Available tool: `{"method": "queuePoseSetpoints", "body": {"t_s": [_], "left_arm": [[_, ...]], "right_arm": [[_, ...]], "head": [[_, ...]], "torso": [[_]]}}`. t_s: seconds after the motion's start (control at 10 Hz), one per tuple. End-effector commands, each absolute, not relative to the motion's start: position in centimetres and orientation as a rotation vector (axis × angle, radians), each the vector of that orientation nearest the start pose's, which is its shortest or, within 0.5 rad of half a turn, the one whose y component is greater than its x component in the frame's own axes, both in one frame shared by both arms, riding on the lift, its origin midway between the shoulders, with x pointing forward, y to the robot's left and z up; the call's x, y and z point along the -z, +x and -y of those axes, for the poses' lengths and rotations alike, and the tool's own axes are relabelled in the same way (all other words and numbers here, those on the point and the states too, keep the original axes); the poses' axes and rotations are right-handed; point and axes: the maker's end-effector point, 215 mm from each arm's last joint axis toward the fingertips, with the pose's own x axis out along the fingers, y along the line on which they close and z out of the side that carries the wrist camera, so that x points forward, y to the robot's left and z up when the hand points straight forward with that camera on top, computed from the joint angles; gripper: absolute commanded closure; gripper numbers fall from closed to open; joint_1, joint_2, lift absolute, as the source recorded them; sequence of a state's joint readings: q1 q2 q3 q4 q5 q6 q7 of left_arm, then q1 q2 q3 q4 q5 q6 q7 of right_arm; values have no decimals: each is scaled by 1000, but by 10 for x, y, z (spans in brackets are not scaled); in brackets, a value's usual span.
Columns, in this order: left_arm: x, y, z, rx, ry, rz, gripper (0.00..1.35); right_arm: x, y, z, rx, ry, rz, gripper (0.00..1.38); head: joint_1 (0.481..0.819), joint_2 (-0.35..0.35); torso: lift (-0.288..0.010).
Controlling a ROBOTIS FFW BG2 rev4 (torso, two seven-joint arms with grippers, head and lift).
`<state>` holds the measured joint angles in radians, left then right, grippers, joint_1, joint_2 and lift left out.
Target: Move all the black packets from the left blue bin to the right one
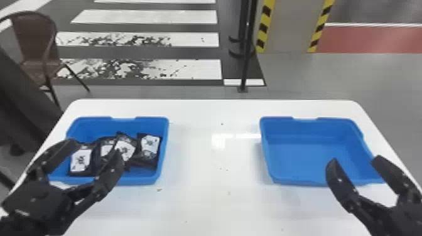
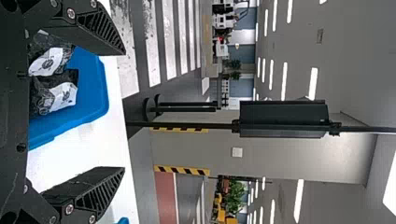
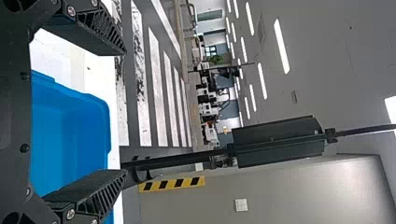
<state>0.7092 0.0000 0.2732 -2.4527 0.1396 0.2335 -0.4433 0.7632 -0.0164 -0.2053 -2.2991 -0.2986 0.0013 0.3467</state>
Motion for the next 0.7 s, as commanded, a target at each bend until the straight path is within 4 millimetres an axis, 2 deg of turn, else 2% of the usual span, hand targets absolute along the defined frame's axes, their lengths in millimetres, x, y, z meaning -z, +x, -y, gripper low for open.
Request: {"method": "queuePoseSetpoints", "body": {"t_s": [0.0, 0.6], "left_arm": [[262, 380, -252, 258, 21, -57, 160], [263, 380, -253, 257, 17, -60, 160]], "right_arm": [[287, 368, 252, -202, 151, 11, 122], [287, 369, 252, -203, 150, 11, 122]], "head": [[695, 0], [695, 0]], "torso": [[-140], [-140]]}}
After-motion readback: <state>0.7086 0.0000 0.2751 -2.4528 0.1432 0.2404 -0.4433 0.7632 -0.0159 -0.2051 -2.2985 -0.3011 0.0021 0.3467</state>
